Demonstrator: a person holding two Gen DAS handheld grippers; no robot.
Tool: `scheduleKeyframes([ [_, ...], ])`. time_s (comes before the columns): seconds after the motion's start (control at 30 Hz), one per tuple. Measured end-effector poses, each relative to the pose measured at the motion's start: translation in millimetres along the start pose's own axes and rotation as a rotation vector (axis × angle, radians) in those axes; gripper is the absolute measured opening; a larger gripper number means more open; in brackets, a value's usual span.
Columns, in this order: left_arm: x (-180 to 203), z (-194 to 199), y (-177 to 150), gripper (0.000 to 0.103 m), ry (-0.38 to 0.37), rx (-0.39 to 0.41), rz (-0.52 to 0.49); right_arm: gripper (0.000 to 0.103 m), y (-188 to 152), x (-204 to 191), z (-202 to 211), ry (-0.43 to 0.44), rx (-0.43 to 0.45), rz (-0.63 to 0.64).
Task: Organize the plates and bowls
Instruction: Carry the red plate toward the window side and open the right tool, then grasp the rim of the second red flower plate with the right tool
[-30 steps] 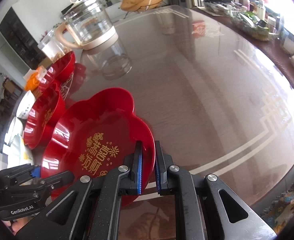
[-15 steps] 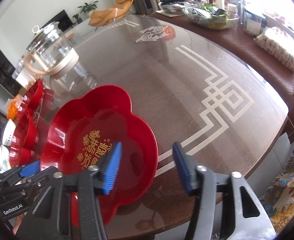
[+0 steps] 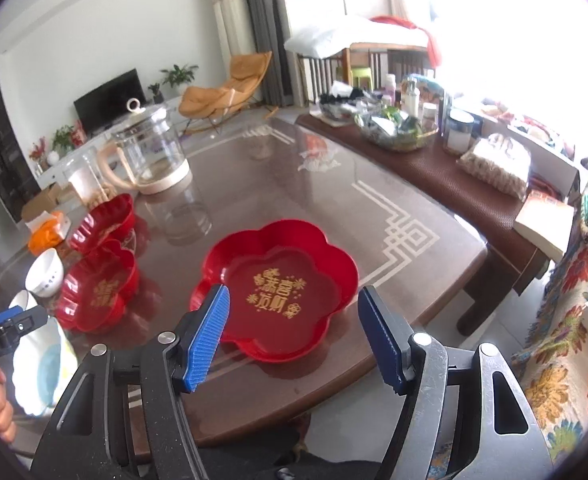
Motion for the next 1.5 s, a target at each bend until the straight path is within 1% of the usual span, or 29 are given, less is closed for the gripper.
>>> scheduleKeyframes([
  [0.03, -10.5, 10.1, 2.1, 0.095, 0.011, 0.042, -0.003, 0.073, 0.9, -10.7, 17.8, -0.02, 0.076, 0.01],
  [0.07, -20.2, 19.1, 4.2, 0.095, 0.03, 0.083, -0.01, 0.078, 1.7, -20.9, 32.7, -0.039, 0.137, 0.02],
  [0.1, -30.3, 26.0, 6.8, 0.095, 0.051, 0.12, -0.022, 0.085, 2.3, -31.0, 44.7, -0.05, 0.186, 0.031],
  [0.13, -38.5, 30.1, 9.4, 0.096, 0.068, 0.141, -0.037, 0.085, 4.2, -41.8, 50.5, -0.046, 0.215, 0.047],
  [0.17, -46.3, 31.3, 10.1, 0.098, 0.081, 0.146, -0.053, 0.085, 5.1, -52.5, 51.8, -0.018, 0.215, 0.074],
  [0.23, -58.2, 25.1, 8.1, 0.1, 0.083, 0.102, -0.093, 0.085, 8.2, -73.4, 44.7, 0.044, 0.157, 0.133],
  [0.27, -63.1, 20.4, 3.8, 0.1, 0.084, 0.072, -0.117, 0.084, 7.6, -81.2, 41.2, 0.057, 0.132, 0.154],
  [0.33, -71.8, 14.4, -8.6, 0.1, 0.101, 0.029, -0.133, 0.084, 5.7, -91.8, 36.7, 0.064, 0.102, 0.171],
  [0.37, -76.3, 12.0, -14.0, 0.1, 0.09, 0.008, -0.123, 0.084, 4.3, -95.8, 35.7, 0.074, 0.09, 0.173],
  [0.43, -84.1, 10.2, -22.3, 0.1, 0.044, -0.044, -0.069, 0.084, -0.5, -102.7, 36.4, 0.101, 0.061, 0.168],
  [0.5, -91.3, 10.4, -23.1, 0.1, 0.008, -0.068, -0.01, 0.084, -2.9, -107.9, 34.5, 0.141, 0.033, 0.164],
  [0.57, -92.4, 10.4, -16.1, 0.1, 0.013, -0.071, -0.02, 0.084, -5.4, -113.2, 30.1, 0.163, 0.003, 0.178],
  [0.67, -85.0, 5.9, 0.4, 0.1, 0.016, -0.07, -0.075, 0.084, -13.5, -124.8, 16.1, 0.224, -0.089, 0.188],
  [0.7, -83.4, 2.4, 6.0, 0.1, 0.012, -0.082, -0.079, 0.084, -16.9, -128.2, 9.2, 0.252, -0.126, 0.177],
  [0.77, -79.7, -9.4, 20.2, 0.1, -0.023, -0.12, -0.067, 0.084, -21.4, -133.1, -5.8, 0.3, -0.193, 0.147],
  [0.87, -76.5, -31.4, 43.4, 0.1, -0.053, -0.175, -0.042, 0.084, -25.7, -144.7, -25.5, 0.341, -0.287, 0.14],
  [0.93, -72.5, -48.1, 56.1, 0.1, -0.051, -0.2, -0.055, 0.084, -25.3, -150.3, -36.2, 0.36, -0.316, 0.136],
  [1.03, -66.8, -76.7, 66.2, 0.099, -0.012, -0.23, -0.095, 0.084, -17.4, -150.1, -53.9, 0.364, -0.327, 0.101],
  [1.07, -66.4, -86.5, 67.2, 0.098, 0.001, -0.245, -0.095, 0.084, -13.5, -148.3, -62.6, 0.368, -0.333, 0.078],
  [1.13, -69.3, -105.9, 68.2, 0.093, 0.01, -0.288, -0.075, 0.084, -8.4, -145.1, -86.0, 0.375, -0.381, 0.026],
  [1.17, -70.8, -114.6, 67.7, 0.089, 0.011, -0.309, -0.058, 0.084, -7.2, -144.6, -97.5, 0.389, -0.407, -0.001],
  [1.2, -73.2, -122.0, 66.6, 0.087, 0.013, -0.327, -0.039, 0.084, -7.3, -146.0, -109.2, 0.418, -0.437, -0.023],
  [1.27, -75.3, -134.4, 64.4, 0.084, 0.008, -0.355, -0.006, 0.084, -8.0, -152.1, -128.0, 0.446, -0.486, -0.047],
  [1.33, -75.0, -145.7, 62.6, 0.083, 0.005, -0.376, 0.014, 0.084, -8.7, -163.3, -142.1, 0.463, -0.494, -0.036],
  [1.37, -74.5, -150.9, 61.2, 0.08, 0.007, -0.386, 0.019, 0.084, -9.2, -170.0, -148.9, 0.467, -0.493, -0.018],
  [1.5, -73.0, -167.6, 57.8, 0.072, 0.017, -0.42, 0.039, 0.083, -15.7, -189.1, -176.9, 0.433, -0.5, 0.052],
])
Point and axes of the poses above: each gripper's, at about its wrist camera, not at the fingertips, and z roughly against the way its jaws point, x to its right, y to its top, the point moved 4 cm from there along -z, roughly the way its jaws point, and after that the axes turned 6 degrees about z, right-handed, at the moved point
